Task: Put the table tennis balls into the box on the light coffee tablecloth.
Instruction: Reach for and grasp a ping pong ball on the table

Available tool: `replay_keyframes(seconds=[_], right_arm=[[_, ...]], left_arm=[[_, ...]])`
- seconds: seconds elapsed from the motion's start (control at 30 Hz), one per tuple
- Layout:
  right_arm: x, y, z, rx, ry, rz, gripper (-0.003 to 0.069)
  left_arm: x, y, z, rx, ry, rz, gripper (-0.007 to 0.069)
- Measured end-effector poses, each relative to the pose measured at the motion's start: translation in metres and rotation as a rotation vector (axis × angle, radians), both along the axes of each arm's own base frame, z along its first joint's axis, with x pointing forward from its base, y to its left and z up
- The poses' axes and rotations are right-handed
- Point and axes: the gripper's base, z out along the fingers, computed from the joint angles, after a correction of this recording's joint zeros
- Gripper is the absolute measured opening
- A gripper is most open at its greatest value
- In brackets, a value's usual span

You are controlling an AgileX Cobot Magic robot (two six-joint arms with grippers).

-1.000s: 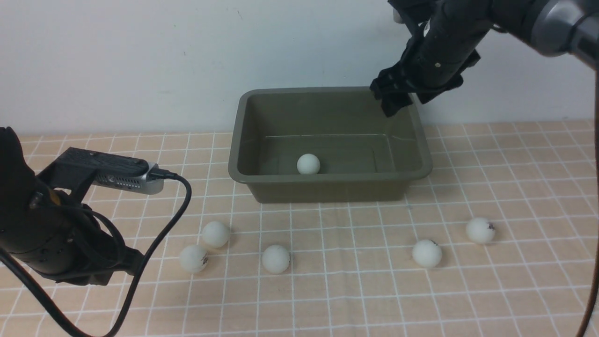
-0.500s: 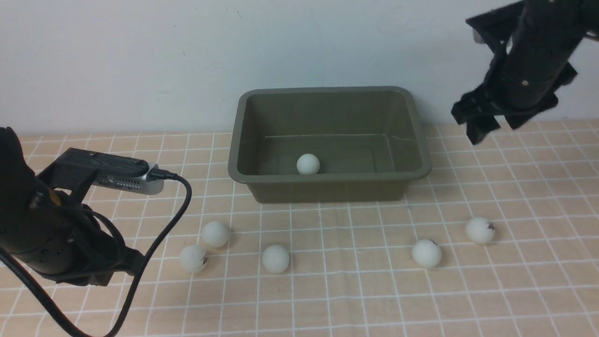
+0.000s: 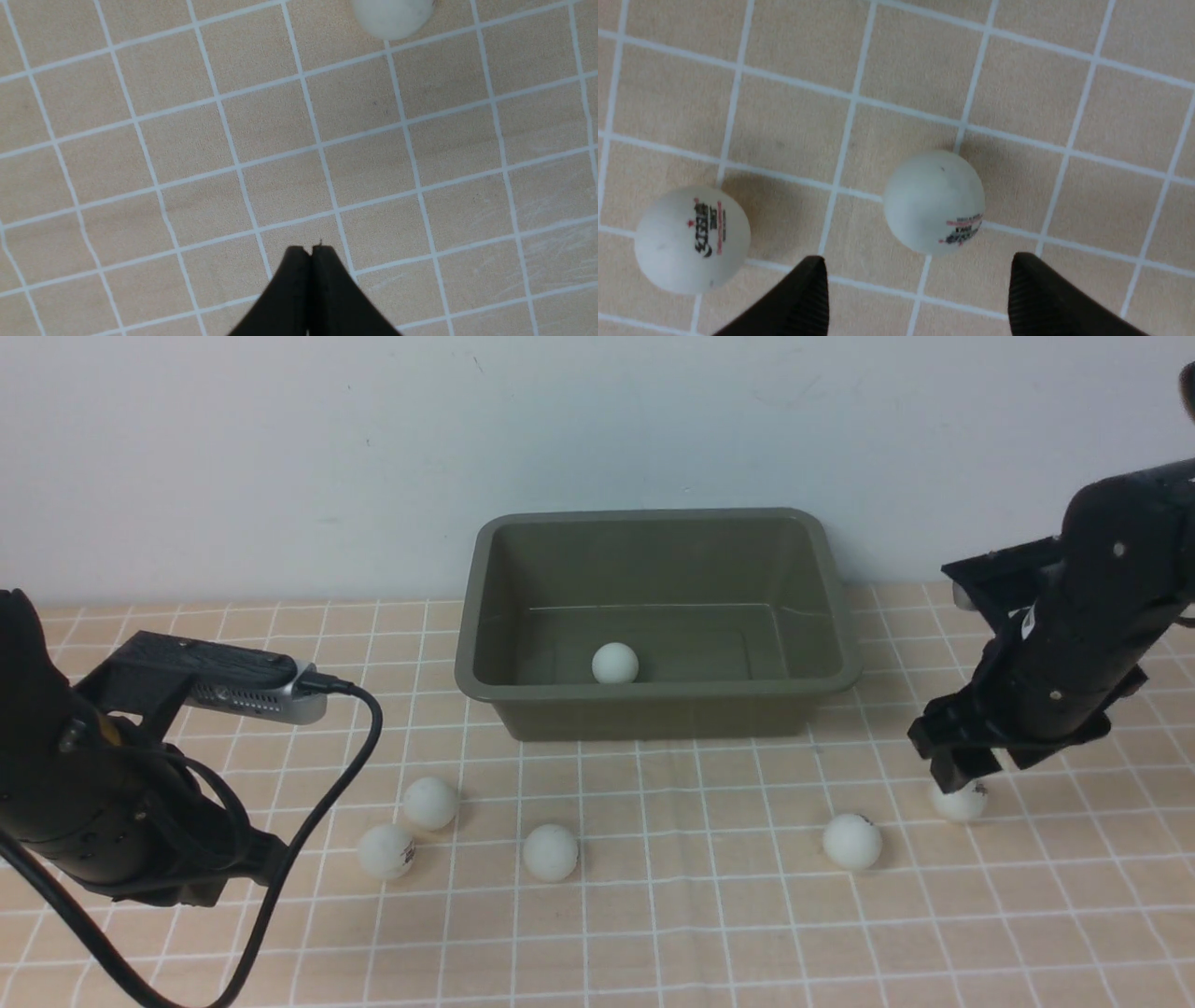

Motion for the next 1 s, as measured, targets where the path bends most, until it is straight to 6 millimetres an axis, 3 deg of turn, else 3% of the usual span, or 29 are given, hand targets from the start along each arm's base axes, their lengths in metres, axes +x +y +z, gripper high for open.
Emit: replay_keyframes(seconds=[0.23,0.8,1.0], right_arm=[[0.011,0.001,-0.01,-0.007,-0.06,0.02,0.0473],[0.02,0.001,-0.051,-0.047,0.019,0.027,0.0471],[0.02,0.0,-0.058,-0.06,0.041,0.033,0.0363]], left_arm=[[0.0,0.0,0.0,0.0,0.0,0.0,-0.0069],[0.0,0.0,0.0,0.0,0.001,0.0,-0.0069],[0.0,0.0,0.0,0.0,0.001,0.0,-0.0069]])
